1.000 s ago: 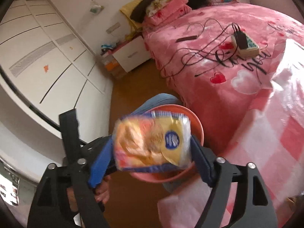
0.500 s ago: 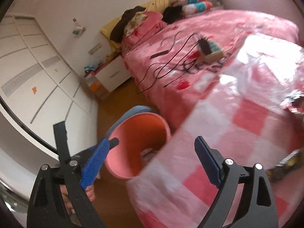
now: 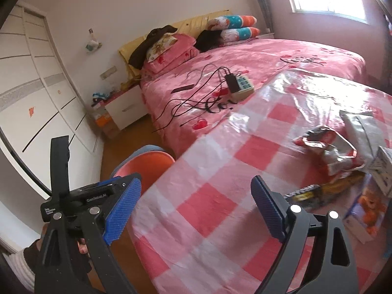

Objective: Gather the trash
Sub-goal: 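Move both tools back over the trash on the bed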

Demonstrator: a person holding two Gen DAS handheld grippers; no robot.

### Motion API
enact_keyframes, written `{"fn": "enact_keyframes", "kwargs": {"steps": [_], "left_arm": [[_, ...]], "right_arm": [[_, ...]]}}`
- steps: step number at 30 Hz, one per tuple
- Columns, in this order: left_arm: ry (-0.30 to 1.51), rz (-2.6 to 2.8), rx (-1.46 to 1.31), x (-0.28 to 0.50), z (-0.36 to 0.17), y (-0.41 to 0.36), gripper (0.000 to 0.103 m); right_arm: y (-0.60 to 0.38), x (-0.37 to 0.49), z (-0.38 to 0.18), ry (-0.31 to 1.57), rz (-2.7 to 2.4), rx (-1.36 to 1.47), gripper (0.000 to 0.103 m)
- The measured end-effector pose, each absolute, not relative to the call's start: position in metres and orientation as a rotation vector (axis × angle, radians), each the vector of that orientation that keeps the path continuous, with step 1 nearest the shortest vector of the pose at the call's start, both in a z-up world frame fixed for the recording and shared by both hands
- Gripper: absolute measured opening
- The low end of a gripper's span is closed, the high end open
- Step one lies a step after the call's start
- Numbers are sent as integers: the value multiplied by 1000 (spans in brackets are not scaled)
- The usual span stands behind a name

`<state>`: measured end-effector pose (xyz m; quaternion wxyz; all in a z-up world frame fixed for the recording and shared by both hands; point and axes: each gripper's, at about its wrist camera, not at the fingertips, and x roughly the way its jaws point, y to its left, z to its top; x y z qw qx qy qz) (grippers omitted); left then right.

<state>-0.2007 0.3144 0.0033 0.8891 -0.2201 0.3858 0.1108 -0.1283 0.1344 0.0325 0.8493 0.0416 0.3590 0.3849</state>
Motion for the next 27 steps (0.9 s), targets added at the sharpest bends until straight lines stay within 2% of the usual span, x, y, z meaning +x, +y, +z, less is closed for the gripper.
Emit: {"fn": "enact_keyframes", "kwargs": {"steps": [27], "left_arm": [[820, 31, -277, -159, 35, 188, 86]], "right_arm": [[33, -119, 41, 685, 686, 195, 90]]}}
